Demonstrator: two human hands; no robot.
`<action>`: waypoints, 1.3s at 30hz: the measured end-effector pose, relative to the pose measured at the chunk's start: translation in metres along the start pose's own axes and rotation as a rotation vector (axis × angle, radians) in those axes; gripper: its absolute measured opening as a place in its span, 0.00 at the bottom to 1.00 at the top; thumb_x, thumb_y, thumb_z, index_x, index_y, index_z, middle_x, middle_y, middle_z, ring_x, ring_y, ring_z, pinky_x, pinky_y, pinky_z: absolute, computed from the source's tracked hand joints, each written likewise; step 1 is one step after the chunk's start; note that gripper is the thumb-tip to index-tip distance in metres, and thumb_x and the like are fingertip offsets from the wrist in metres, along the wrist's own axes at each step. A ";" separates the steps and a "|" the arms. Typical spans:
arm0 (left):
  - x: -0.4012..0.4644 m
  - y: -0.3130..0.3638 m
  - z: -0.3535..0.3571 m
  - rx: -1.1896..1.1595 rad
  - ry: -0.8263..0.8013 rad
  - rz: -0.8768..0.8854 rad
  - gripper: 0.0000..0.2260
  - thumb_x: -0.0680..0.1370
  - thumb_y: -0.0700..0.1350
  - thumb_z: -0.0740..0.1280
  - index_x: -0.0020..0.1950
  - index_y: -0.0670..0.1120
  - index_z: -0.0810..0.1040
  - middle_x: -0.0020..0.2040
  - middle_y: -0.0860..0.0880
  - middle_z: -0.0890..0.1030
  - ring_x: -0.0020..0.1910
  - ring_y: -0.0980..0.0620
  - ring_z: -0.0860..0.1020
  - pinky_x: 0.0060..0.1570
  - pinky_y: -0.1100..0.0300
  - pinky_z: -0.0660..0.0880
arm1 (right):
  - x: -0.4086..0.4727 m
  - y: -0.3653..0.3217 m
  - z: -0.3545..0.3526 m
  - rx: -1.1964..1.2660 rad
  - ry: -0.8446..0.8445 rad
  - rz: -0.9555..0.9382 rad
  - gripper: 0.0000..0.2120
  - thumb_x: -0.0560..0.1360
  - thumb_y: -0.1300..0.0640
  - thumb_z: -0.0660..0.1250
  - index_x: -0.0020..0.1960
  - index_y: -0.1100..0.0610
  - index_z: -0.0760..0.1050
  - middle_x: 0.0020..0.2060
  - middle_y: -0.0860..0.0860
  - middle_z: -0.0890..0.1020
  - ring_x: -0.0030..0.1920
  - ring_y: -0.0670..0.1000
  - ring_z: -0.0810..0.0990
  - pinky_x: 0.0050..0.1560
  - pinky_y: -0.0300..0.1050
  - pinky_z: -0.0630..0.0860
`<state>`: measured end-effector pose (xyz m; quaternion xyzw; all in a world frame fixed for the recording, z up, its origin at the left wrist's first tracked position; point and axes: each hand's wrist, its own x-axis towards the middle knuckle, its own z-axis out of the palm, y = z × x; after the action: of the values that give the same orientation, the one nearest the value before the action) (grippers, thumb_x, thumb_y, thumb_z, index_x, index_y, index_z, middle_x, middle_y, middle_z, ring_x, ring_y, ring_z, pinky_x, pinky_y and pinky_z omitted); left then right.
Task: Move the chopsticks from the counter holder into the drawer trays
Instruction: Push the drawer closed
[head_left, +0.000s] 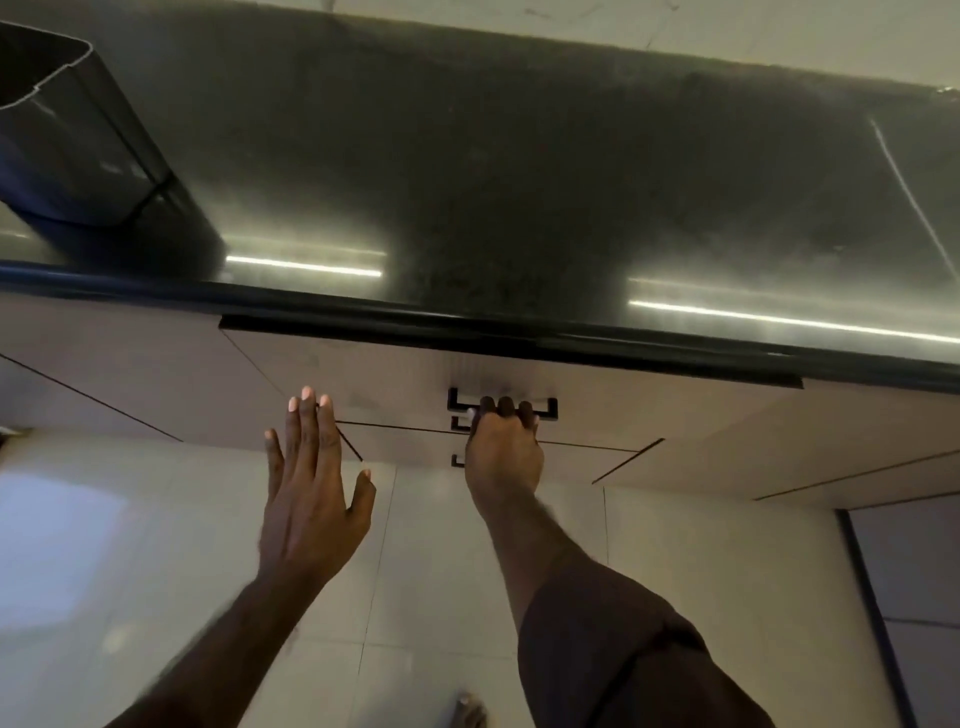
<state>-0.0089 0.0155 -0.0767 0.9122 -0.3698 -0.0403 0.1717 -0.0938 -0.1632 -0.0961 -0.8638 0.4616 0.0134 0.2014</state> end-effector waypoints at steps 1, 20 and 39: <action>0.004 0.001 0.002 -0.003 0.001 -0.009 0.40 0.75 0.53 0.59 0.77 0.44 0.38 0.79 0.44 0.41 0.77 0.48 0.39 0.75 0.43 0.44 | 0.006 0.000 0.001 -0.014 -0.017 0.004 0.23 0.76 0.56 0.69 0.69 0.55 0.70 0.67 0.57 0.74 0.72 0.61 0.65 0.60 0.57 0.77; 0.038 0.002 0.005 -0.070 0.064 -0.004 0.41 0.74 0.51 0.62 0.77 0.43 0.39 0.78 0.43 0.42 0.78 0.47 0.40 0.74 0.42 0.44 | 0.056 -0.001 0.010 0.019 -0.095 0.073 0.23 0.80 0.54 0.62 0.73 0.50 0.64 0.75 0.54 0.64 0.77 0.59 0.54 0.69 0.60 0.68; 0.045 0.034 -0.056 -0.128 0.113 0.217 0.40 0.75 0.48 0.63 0.78 0.43 0.41 0.79 0.43 0.44 0.78 0.46 0.42 0.74 0.42 0.47 | -0.008 0.009 -0.079 0.097 0.178 -0.219 0.18 0.80 0.48 0.61 0.68 0.53 0.74 0.56 0.54 0.84 0.52 0.53 0.82 0.52 0.45 0.77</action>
<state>0.0120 -0.0222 -0.0100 0.8549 -0.4526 0.0063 0.2534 -0.1186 -0.1901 -0.0251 -0.8962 0.3805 -0.1076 0.2012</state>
